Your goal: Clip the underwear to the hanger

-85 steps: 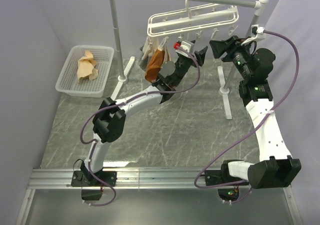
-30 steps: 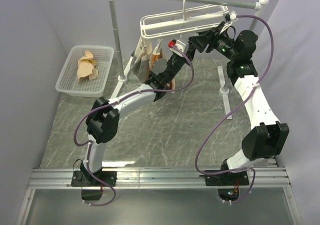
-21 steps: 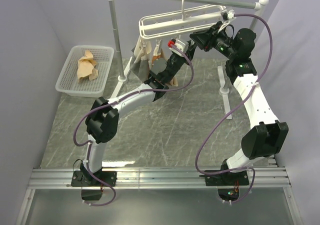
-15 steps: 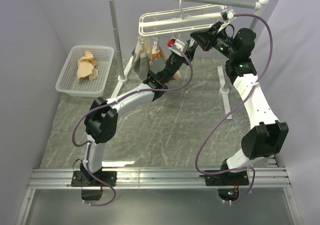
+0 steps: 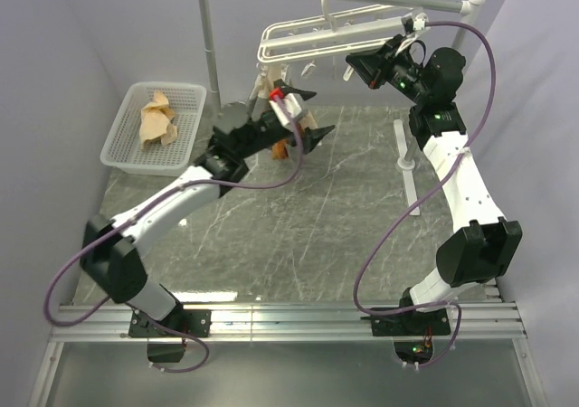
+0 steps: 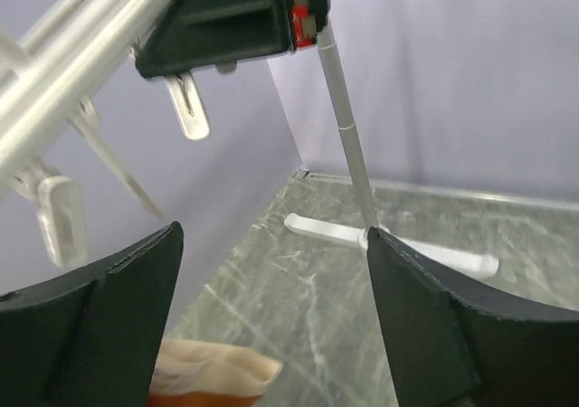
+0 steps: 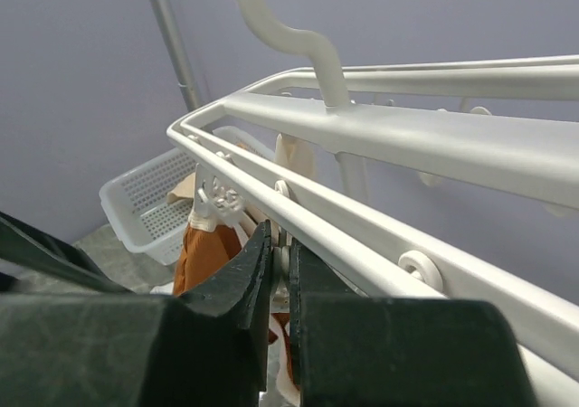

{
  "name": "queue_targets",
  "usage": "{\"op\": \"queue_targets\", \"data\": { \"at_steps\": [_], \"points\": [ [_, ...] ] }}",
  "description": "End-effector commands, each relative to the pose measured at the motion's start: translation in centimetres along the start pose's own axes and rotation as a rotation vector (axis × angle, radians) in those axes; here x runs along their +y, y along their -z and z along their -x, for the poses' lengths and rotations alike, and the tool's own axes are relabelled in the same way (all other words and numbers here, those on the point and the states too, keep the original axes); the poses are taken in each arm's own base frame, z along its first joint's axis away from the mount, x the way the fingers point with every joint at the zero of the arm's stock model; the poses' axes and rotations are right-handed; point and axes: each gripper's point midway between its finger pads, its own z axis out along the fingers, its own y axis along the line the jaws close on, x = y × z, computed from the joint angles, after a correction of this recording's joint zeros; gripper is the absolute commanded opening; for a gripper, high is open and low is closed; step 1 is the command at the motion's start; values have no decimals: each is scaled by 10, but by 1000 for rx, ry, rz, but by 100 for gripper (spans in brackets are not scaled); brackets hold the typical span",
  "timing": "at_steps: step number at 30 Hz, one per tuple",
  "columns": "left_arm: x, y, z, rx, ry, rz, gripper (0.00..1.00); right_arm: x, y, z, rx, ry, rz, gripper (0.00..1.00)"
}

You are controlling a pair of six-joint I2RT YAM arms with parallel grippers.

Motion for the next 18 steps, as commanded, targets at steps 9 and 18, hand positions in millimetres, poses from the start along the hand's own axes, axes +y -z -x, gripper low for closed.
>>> {"op": "queue_targets", "data": {
  "at_steps": [9, 18],
  "points": [
    [3, 74, -2, 213, -180, -334, 91, 9, -3, 17, -29, 16, 34, 0],
    [-27, 64, -37, 334, -376, -629, 92, 10, -1, 14, -28, 9, 27, 0]
  ]
}}
